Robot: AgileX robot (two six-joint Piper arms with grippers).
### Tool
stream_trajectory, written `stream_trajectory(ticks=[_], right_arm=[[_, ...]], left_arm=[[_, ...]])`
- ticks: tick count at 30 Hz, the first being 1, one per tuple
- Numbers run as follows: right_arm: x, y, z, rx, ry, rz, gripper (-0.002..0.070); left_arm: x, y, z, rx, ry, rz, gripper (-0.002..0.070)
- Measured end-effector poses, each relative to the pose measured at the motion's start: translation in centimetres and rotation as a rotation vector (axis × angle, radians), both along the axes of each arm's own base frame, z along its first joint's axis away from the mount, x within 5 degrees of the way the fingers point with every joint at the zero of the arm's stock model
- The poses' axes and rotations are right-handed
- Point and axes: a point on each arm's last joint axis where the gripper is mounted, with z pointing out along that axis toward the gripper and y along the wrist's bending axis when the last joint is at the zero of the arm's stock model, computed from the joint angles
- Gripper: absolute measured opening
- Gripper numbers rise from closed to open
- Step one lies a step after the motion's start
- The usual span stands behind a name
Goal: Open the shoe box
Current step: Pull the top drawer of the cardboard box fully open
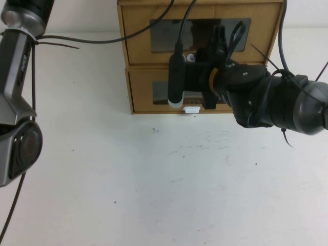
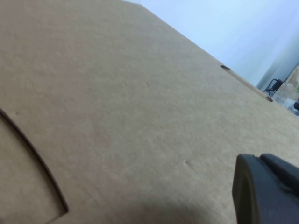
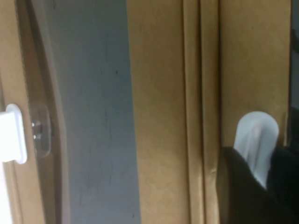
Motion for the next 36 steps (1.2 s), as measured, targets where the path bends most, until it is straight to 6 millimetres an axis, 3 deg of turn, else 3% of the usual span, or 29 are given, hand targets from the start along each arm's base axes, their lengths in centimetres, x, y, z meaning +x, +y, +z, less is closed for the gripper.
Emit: stream_trajectory(ticks=[6, 36], right_arm=[[0.04, 0.04, 0.05, 0.0, -0.003, -0.007, 0.0016], [-0.59, 0.56, -0.24, 0.028, 0.018, -0.087, 0.0008]], left_arm=[[0.01, 0.01, 0.01, -0.001, -0.001, 0.002, -0.0006], [0.01, 0.01, 0.01, -0.001, -0.001, 0.002, -0.0006]])
